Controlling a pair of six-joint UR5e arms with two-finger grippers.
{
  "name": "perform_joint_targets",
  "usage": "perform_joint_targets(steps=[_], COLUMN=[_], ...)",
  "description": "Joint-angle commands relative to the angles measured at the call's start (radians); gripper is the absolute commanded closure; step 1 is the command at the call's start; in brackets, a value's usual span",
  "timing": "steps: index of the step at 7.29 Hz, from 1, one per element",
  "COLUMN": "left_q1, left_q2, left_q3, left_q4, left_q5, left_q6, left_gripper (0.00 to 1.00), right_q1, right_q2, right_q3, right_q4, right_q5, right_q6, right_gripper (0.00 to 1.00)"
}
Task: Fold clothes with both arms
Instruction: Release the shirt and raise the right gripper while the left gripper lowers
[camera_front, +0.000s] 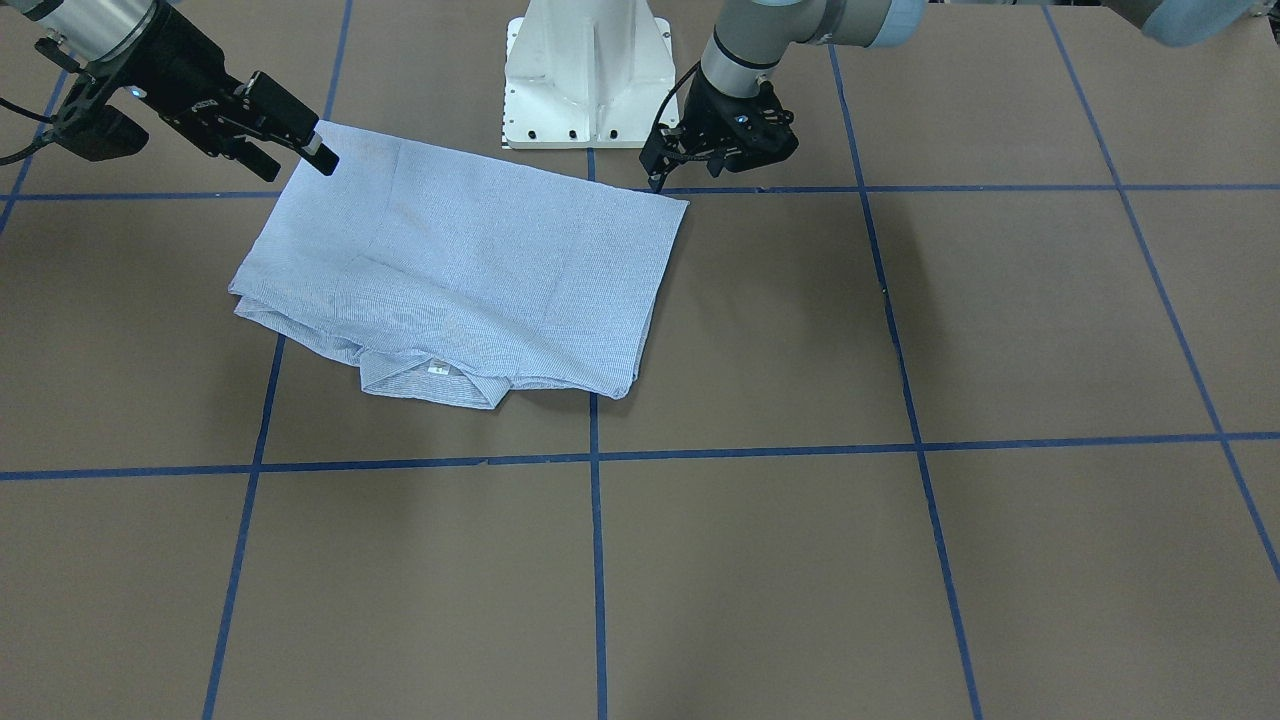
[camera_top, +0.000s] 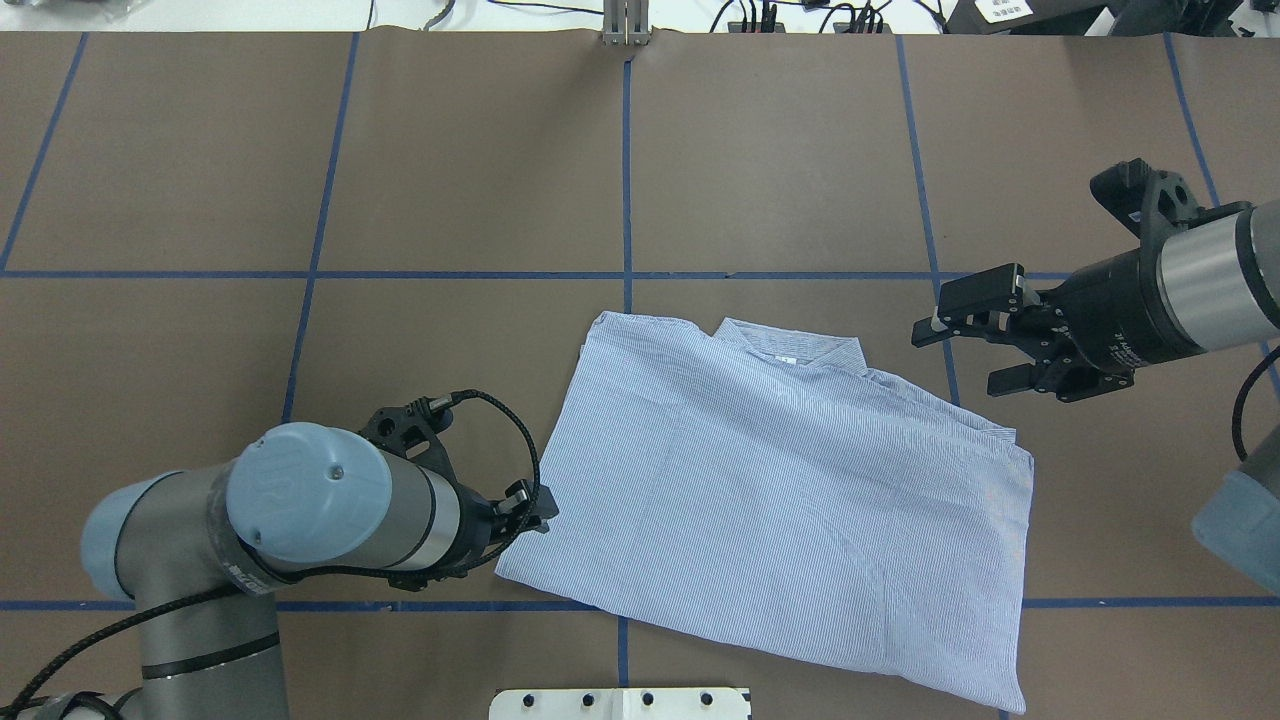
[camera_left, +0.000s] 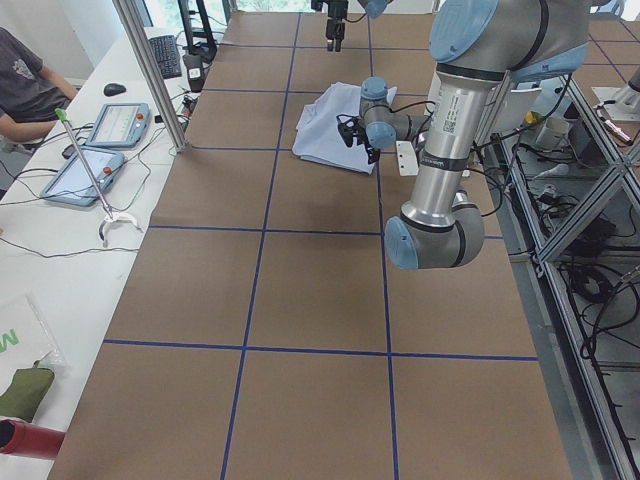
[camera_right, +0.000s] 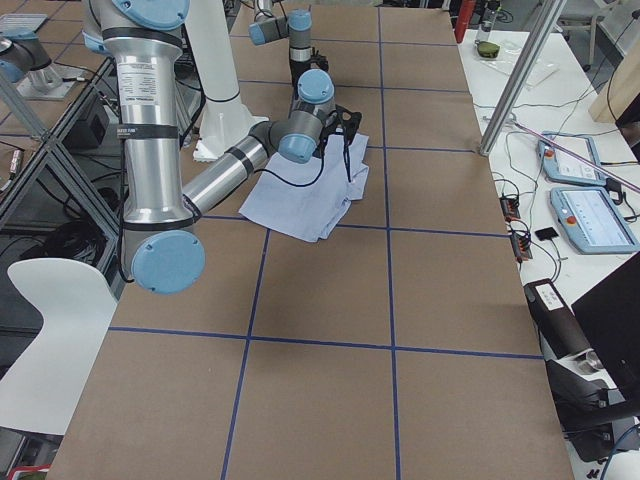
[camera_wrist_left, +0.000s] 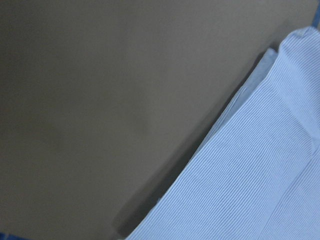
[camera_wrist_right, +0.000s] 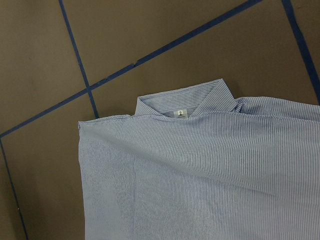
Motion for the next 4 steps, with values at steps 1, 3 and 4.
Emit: perform_joint_targets(steps=[1, 3, 4], left_q1=[0.033, 0.043, 0.043], left_q2=[-0.002, -0.025, -0.027], left_q3=[0.030, 0.060, 0.080], left_q4=[-0.001, 0.001, 0.001], left_q5=[0.032, 0.040, 0.052], left_q6=[-0.072, -0.077, -0.077], left_gripper=[0.08, 0.09, 0.09], right_q1=[-0.003, -0.005, -0.009], right_q2=[0.019, 0.024, 0.024], right_q3=[-0.010, -0.009, -0.010], right_q4=[0.000, 0.000, -0.002], right_q5=[-0.023, -0.023, -0.025], right_q6=[0.001, 0.001, 0.001], right_gripper=[0.00, 0.00, 0.00])
